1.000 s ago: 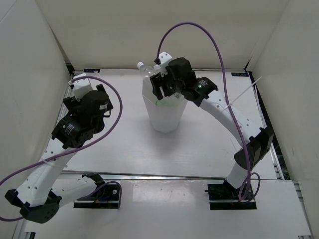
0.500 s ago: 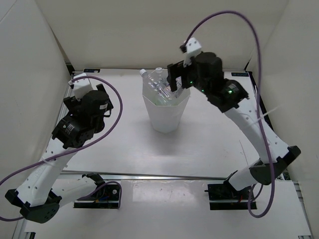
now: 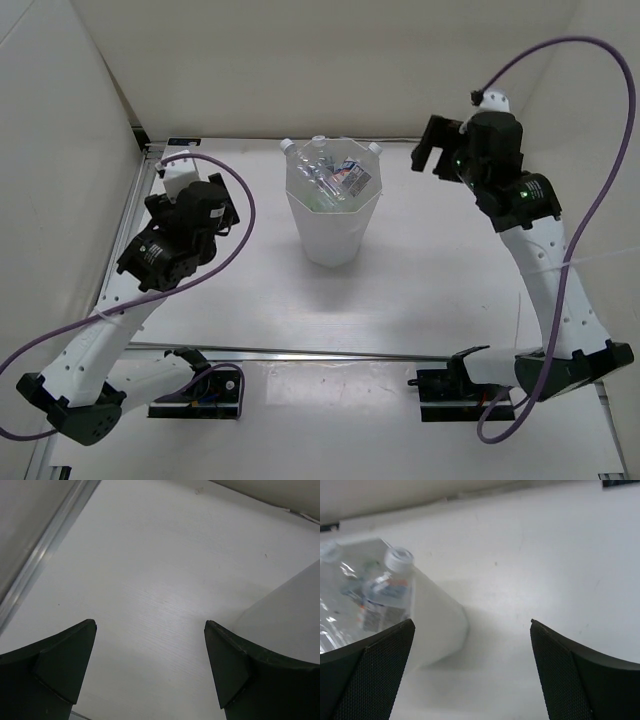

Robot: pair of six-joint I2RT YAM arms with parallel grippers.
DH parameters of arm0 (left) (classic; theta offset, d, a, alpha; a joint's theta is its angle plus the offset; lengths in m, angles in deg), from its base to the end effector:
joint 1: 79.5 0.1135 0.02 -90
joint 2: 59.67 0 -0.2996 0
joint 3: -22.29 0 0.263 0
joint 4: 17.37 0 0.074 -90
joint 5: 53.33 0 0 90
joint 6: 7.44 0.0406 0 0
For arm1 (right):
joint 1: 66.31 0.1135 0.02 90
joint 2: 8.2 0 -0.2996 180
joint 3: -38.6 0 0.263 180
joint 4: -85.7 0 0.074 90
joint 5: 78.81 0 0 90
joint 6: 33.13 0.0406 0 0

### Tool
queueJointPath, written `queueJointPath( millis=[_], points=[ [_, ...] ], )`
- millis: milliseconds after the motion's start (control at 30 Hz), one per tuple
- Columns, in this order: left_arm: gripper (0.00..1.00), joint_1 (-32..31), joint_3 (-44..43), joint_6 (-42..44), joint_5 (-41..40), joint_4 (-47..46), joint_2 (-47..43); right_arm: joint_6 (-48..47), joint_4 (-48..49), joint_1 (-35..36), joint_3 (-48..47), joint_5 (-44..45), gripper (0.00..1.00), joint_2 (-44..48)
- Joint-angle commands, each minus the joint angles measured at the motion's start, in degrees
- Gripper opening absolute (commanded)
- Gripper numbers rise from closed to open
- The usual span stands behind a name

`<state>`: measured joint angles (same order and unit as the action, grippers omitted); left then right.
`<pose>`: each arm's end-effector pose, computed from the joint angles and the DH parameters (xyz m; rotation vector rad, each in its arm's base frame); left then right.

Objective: Put the plastic bottles in the bin

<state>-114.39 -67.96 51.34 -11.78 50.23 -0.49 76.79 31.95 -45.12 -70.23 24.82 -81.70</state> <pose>0.1592 -0.0740 0.4464 -0.3760 1.9460 0.1979 0.2432 0.0840 0.5170 0.1415 1.8863 0.2662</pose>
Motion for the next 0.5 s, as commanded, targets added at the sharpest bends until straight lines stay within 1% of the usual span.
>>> queueJointPath(
  millis=[0,33,67,100,167,200,233,300,367,467],
  points=[
    [1.0,1.41,2.17,-4.0,8.34,0.34,-0.9,6.18,-5.41,-4.73,6.14,-10.77,1.0,3.43],
    [1.0,1.41,3.13,-4.63,9.24,0.34,-1.43,6.18,-5.41,-5.8,6.16,-10.81,1.0,3.44],
    [1.0,1.41,4.36,-5.25,10.03,-1.05,-1.43,6.18,-5.41,-6.94,6.86,-13.25,1.0,4.14],
    [1.0,1.41,7.16,-6.82,10.73,-1.59,-2.39,5.4,-6.11,-7.74,6.87,-18.5,1.0,4.15],
    [1.0,1.41,9.89,-9.45,10.74,-0.02,-2.92,4.86,-7.07,-8.27,7.57,-19.69,1.0,4.68],
    [1.0,1.41,9.91,-13.21,9.61,1.38,-2.93,4.08,-7.95,-8.97,8.09,-19.69,1.0,5.28],
    [1.0,1.41,10.52,-15.51,6.64,2.96,-2.93,4.07,-7.96,-9.93,8.1,-19.0,1.0,5.29],
    [1.0,1.41,11.13,-19.38,3.37,5.34,-3.54,3.54,-9.97,-11.95,8.1,-18.38,1.0,5.29],
    [1.0,1.93,12.54,-19.4,0.2,5.35,-5.29,2.32,-11.29,-13.54,6.35,-18.37,1.0,4.42],
    [1.0,1.94,13.16,-20.71,-3.22,5.35,-5.3,0.74,-13.32,-16.35,4.67,-19.6,1.0,3.01]
  ],
)
